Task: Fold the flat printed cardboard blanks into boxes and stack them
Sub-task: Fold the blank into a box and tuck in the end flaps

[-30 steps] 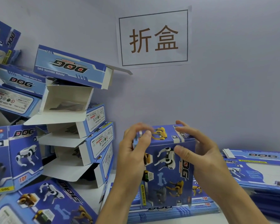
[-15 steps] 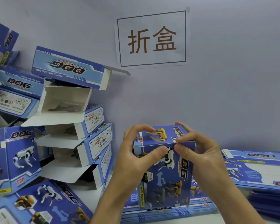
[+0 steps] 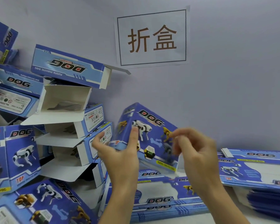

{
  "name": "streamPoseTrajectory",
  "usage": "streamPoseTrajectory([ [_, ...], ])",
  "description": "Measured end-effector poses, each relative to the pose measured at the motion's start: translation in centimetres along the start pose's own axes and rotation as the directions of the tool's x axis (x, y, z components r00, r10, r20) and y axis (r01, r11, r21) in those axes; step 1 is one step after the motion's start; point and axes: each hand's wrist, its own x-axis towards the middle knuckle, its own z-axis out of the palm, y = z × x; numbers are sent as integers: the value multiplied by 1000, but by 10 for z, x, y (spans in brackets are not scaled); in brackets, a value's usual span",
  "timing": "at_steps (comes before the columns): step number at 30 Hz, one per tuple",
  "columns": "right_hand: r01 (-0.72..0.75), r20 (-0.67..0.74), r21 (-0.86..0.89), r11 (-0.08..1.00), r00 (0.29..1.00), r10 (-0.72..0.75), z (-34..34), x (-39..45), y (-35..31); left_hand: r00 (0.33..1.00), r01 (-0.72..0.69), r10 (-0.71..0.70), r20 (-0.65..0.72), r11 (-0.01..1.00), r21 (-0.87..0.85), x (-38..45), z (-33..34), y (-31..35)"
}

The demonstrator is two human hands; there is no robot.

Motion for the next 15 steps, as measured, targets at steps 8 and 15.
streamPoseTrajectory([
  [8, -678, 380, -179, 713, 620, 686, 16, -10, 7, 923, 319, -365, -122, 902, -291, 3, -1, -4],
  [15, -622, 175, 456, 637, 764, 621, 1, -2, 22, 807, 528, -519, 283, 848, 50, -10, 1, -12],
])
